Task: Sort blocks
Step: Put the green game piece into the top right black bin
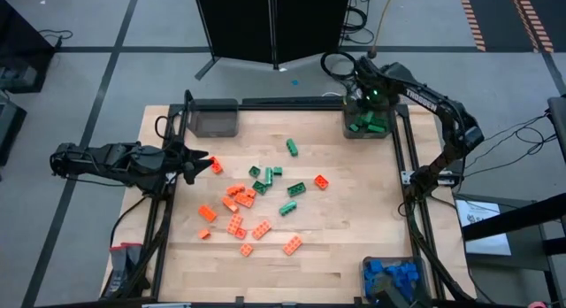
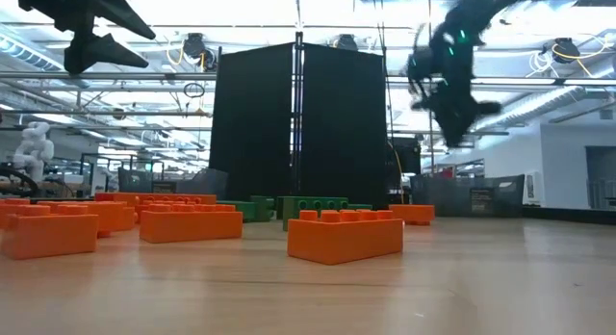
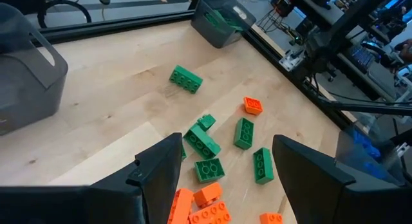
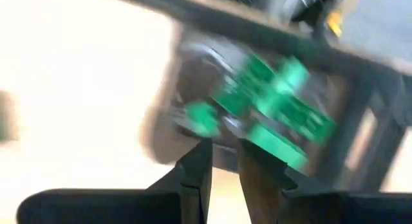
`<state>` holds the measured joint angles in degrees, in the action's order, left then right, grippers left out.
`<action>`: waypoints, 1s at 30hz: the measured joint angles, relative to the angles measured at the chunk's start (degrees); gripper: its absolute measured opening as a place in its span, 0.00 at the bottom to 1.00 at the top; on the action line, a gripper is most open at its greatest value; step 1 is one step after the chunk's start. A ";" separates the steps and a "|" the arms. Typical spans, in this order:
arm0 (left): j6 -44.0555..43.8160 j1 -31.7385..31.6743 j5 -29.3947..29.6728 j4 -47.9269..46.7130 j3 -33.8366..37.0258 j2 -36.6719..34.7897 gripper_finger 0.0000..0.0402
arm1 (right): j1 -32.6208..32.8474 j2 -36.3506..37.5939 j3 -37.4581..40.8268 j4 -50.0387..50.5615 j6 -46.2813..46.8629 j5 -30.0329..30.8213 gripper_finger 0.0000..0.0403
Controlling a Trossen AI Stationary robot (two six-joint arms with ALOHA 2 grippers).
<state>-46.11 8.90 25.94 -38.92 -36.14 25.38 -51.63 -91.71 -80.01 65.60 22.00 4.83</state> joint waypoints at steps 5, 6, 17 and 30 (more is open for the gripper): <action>0.02 -0.02 1.62 -0.87 0.00 0.01 0.61 | 8.86 0.10 -9.51 -6.67 2.89 -1.78 0.13; 0.05 -0.02 1.92 -0.90 0.00 -0.01 0.61 | 11.12 0.10 -9.98 -9.97 3.15 -1.83 0.13; -0.04 0.01 1.68 -0.87 0.00 0.01 0.61 | 25.79 -10.03 -9.61 -25.12 1.71 4.90 0.22; -0.07 0.01 -0.22 -1.07 0.02 -0.02 0.61 | 27.80 -22.42 -9.59 -23.92 4.46 2.33 0.69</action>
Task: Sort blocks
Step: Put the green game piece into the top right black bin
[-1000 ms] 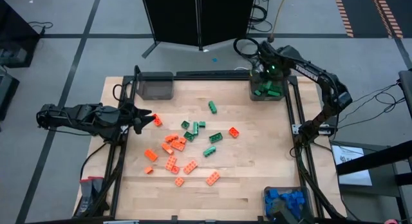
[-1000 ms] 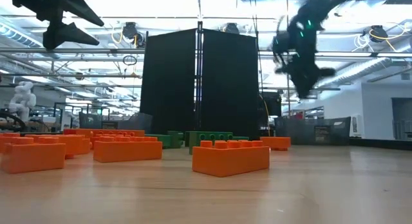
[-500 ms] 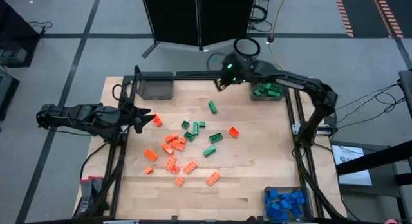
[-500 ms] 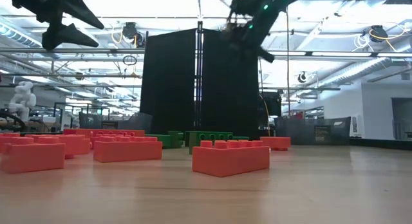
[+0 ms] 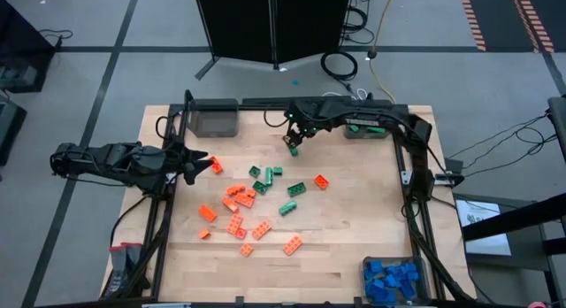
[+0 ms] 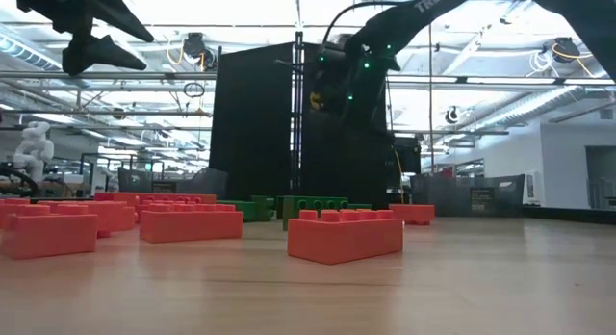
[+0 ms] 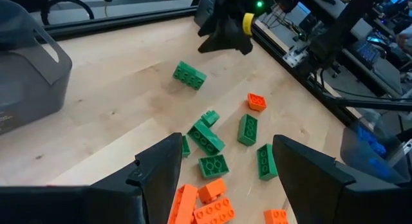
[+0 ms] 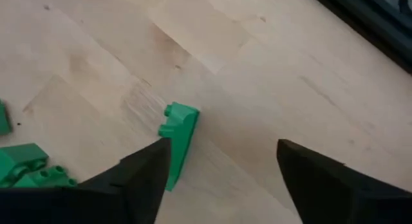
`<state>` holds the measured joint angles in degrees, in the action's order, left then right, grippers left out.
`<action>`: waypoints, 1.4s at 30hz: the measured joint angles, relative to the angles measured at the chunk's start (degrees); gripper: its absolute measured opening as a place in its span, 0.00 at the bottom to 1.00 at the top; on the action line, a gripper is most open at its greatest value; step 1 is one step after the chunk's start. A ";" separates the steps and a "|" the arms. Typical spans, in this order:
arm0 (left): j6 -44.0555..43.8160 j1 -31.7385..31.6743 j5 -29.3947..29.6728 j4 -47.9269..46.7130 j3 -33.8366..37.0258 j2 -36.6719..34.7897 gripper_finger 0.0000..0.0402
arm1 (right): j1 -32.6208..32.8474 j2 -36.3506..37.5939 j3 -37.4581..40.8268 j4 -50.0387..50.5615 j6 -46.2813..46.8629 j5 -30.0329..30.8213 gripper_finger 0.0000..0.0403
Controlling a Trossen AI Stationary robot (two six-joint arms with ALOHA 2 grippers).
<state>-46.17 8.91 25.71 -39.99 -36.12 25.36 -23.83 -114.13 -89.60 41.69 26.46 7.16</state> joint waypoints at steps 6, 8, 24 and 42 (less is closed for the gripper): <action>0.04 0.00 0.00 -0.02 0.00 0.02 0.61 | 0.93 -1.41 0.00 -1.28 1.46 -1.20 0.78; 0.04 0.00 0.00 -0.02 0.00 0.01 0.61 | 1.35 -2.02 -0.04 -2.30 2.18 -1.35 0.79; 0.04 0.00 0.02 -0.13 0.02 0.02 0.61 | 3.70 -9.48 -0.04 -0.65 9.26 -5.76 0.68; 0.10 0.00 0.04 -0.20 0.02 0.04 0.61 | 2.90 -9.24 -1.76 0.78 4.93 -8.74 0.18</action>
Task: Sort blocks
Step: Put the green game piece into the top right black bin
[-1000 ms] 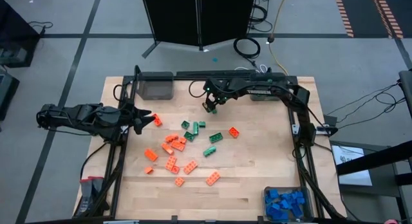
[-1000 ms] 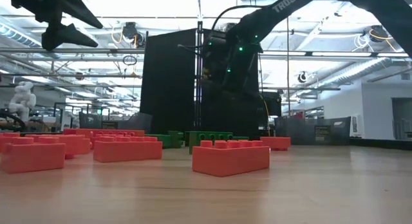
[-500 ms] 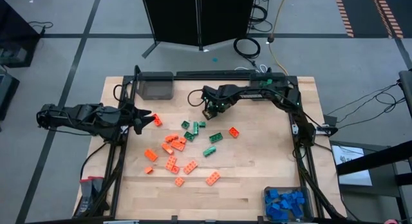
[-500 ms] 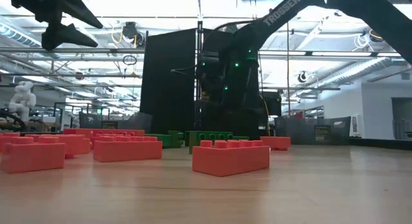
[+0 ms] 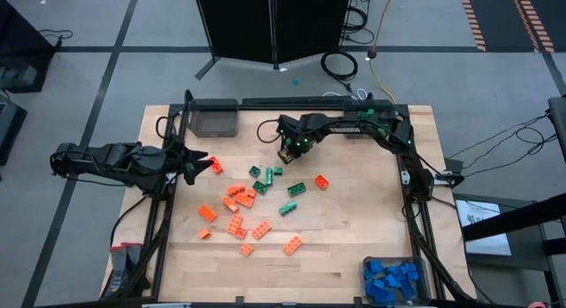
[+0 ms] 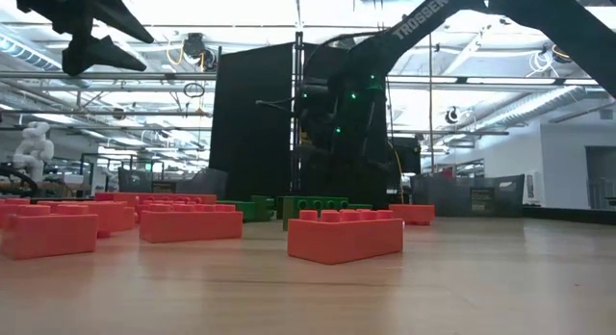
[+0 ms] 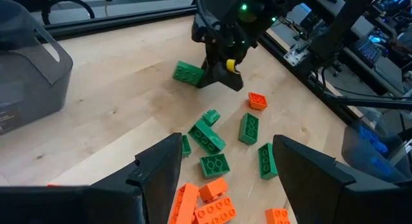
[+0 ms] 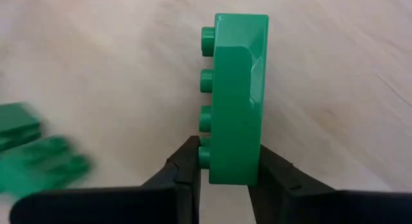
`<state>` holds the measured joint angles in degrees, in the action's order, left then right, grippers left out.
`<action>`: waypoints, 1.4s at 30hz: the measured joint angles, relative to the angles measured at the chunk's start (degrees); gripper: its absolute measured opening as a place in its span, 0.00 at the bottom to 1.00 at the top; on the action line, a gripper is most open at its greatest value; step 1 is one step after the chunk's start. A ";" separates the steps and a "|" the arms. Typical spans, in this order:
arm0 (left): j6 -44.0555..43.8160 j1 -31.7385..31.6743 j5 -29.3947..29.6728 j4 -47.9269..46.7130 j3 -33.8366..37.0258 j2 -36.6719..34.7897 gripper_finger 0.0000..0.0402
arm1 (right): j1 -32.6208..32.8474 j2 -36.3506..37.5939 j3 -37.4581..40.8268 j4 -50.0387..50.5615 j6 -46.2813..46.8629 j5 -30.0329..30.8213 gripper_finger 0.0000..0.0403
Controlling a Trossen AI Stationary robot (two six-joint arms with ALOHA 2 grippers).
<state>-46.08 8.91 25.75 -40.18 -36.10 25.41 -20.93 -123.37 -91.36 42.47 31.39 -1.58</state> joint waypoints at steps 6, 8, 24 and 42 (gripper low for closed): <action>-0.01 0.00 0.00 0.00 0.00 -0.02 0.61 | -0.44 0.02 -10.78 8.95 -6.47 0.39 0.18; -0.03 0.00 0.00 0.00 0.00 -0.02 0.61 | -1.41 0.03 -15.82 14.23 -9.24 3.43 0.18; -3.79 0.00 -1.54 -5.30 0.00 0.00 0.61 | -19.26 3.55 -37.34 47.39 -19.79 22.20 0.18; -4.23 0.00 0.05 -5.82 0.00 -0.02 0.61 | -26.52 24.15 5.99 29.19 -9.63 12.16 0.18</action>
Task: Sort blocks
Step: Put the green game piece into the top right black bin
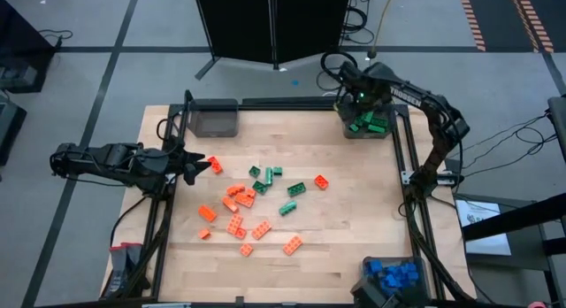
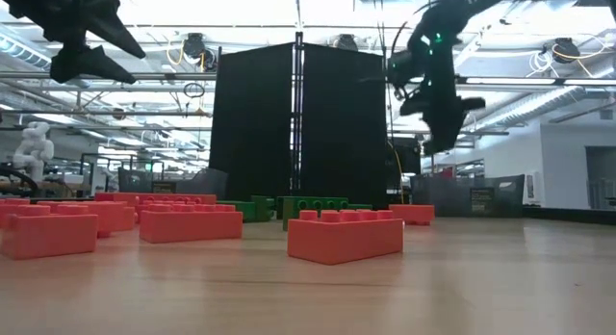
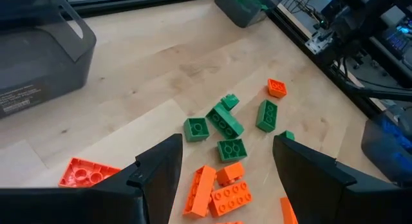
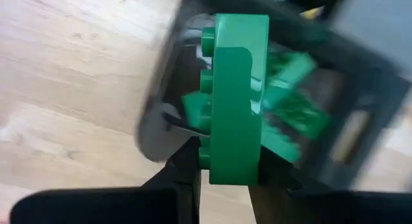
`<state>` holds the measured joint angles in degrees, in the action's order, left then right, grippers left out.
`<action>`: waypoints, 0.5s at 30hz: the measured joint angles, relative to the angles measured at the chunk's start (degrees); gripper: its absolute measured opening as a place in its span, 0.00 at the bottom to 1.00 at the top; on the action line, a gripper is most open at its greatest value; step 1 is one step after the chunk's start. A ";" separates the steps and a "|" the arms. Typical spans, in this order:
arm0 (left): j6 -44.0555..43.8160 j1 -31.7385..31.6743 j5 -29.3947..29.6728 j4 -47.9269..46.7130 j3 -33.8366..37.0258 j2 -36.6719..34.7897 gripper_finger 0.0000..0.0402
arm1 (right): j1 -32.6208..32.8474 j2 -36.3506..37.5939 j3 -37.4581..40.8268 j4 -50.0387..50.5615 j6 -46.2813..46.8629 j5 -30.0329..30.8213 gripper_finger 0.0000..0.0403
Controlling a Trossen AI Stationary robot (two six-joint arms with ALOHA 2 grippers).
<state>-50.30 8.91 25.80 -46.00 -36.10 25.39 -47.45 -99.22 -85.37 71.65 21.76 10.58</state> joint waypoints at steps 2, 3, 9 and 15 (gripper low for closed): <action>0.00 0.00 -0.02 0.03 0.00 0.02 0.61 | 0.02 -0.04 2.96 -3.66 1.52 -2.35 0.18; -0.02 0.00 -0.02 0.03 0.00 0.01 0.61 | -0.02 -0.29 3.95 -4.82 2.20 -3.28 0.18; -0.44 0.00 -0.02 0.05 0.00 0.00 0.61 | -0.06 -2.84 5.32 -8.17 4.45 -4.83 0.18; -0.44 0.00 -0.03 0.09 0.00 0.00 0.61 | -0.52 -5.49 5.30 -10.92 7.57 -5.48 0.18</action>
<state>-50.74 8.91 25.78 -45.91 -36.10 25.39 -47.96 -104.71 -80.07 60.73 29.33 5.10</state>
